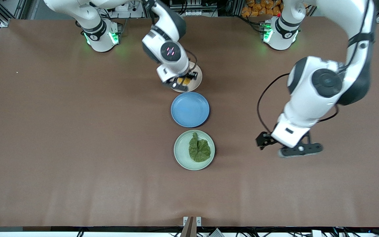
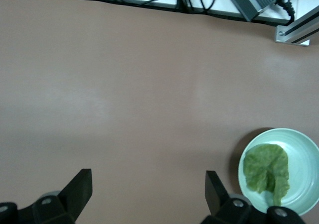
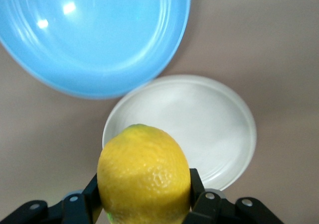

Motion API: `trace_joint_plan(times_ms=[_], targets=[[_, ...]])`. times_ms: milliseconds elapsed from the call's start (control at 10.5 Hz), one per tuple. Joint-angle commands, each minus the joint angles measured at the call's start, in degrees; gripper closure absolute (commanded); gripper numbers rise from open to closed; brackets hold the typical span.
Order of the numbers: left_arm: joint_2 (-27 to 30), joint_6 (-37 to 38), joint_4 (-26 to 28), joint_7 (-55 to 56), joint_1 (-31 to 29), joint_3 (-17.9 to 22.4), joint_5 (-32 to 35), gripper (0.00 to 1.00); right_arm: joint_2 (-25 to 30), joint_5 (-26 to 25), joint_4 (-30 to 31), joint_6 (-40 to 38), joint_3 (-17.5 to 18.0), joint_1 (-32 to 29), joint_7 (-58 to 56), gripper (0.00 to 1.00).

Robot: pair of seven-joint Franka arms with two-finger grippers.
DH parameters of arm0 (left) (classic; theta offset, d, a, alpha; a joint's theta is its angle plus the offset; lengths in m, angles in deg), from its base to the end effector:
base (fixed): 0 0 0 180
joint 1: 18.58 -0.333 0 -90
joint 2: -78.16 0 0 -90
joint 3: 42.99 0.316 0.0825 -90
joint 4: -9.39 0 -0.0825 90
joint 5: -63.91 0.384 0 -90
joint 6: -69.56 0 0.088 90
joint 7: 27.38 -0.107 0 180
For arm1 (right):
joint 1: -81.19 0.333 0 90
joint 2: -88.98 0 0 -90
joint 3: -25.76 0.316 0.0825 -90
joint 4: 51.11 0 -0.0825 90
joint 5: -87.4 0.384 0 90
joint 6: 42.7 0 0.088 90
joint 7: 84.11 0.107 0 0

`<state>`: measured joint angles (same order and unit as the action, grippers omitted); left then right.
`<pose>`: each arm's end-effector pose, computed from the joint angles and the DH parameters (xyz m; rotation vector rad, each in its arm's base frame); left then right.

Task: Place lemon and lettuce in plates
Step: 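Lower the lemon onto the cream plate while the left gripper withdraws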

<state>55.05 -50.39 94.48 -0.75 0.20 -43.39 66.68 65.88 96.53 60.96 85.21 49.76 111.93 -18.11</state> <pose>0.6607 -0.2265 0.4629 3.0791 0.1711 0.3173 0.3534 0.4914 0.2807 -3.0148 0.4921 0.4530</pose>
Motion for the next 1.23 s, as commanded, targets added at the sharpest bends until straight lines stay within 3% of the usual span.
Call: trace_joint_plan(times_ms=[0, 474, 569, 759, 854, 1139], targets=[[6.1, 7.6, 1.5, -7.9, -4.1, -0.7, 0.1, 0.0, 2.4, 0.6, 7.3, 8.1, -0.4, 4.7, 4.3, 1.0], [13.0, 19.3, 1.3, -15.6, -9.9, -0.7, -3.3, 0.0, 0.9, -0.3, 9.3, 8.1, -1.6, 6.0, 4.4, 1.0], [14.2, 20.9, 1.3, -15.6, -9.9, -0.6, -3.3, 0.0, 0.9, -0.3, 9.3, 8.1, -1.9, 6.0, 4.4, 0.91], [16.8, 24.9, 1.3, -15.8, -10.0, -0.4, -3.4, 0.0, 0.9, -0.3, 9.2, 7.5, -2.0, 5.6, 4.7, 0.08], [17.6, 26.9, 1.3, -15.6, -9.9, -0.4, -3.2, 0.0, 0.9, -0.3, 9.1, 7.5, -2.0, 5.6, 6.7, 0.0], [20.2, 30.6, 1.4, -16.5, -10.7, -0.2, -2.8, 0.0, 1.1, -0.3, 8.9, 7.4, -2.0, 5.3, 7.3, 0.0]])
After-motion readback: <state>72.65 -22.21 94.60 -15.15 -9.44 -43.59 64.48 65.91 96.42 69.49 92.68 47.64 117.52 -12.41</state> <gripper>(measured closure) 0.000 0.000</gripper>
